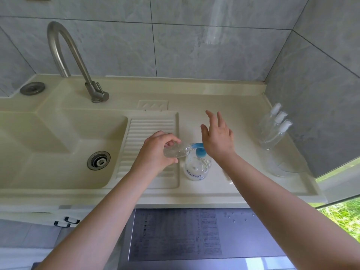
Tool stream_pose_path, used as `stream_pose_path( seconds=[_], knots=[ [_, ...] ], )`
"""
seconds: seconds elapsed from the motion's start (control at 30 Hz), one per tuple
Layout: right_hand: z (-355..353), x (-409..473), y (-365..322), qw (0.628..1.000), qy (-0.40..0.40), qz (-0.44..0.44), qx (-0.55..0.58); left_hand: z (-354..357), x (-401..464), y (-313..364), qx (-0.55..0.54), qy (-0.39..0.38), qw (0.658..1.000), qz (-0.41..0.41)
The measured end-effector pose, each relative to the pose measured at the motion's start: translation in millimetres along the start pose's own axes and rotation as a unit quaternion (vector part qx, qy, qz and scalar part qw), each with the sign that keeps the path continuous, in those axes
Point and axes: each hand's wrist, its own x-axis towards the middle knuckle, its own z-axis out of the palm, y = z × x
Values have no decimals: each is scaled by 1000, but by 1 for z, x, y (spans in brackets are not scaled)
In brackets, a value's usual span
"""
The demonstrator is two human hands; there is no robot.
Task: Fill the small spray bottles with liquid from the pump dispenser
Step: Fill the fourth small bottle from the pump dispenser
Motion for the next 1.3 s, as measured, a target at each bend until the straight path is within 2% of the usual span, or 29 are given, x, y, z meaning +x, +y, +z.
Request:
stream_pose_path(
  seconds=[0.1, 0.3, 0.5, 0.7, 0.87, 0.97, 1.2, 1.3],
  knots=[
    [-2, 0, 1, 1000, 1, -1, 18, 0, -1, -1, -7, 3, 1000, 2],
    [4, -5, 1, 999, -15, -10, -40, 0, -1, -3, -14, 2, 1000, 5],
    [-7, 4, 2, 999, -34, -12, 2, -1, 1, -3, -9, 0, 1000, 7],
    [5, -4, 3, 998, -41, -15, -41, -1, 2, -4, -13, 2, 1000, 9],
    [-1, 1, 3, 999, -42, -13, -13, -1, 1, -4, -10, 0, 1000, 7],
    [-7, 5, 2, 999, -48, -1, 10, -1, 1, -4, -11, 0, 1000, 10],
    [-2, 4, 11, 997, -71, 21, -13, 1, 1, -3, -8, -5, 1000, 7],
    [-7, 5, 13, 998, -32, 8, -54, 0, 1, -2, -8, -4, 1000, 5]
  ],
)
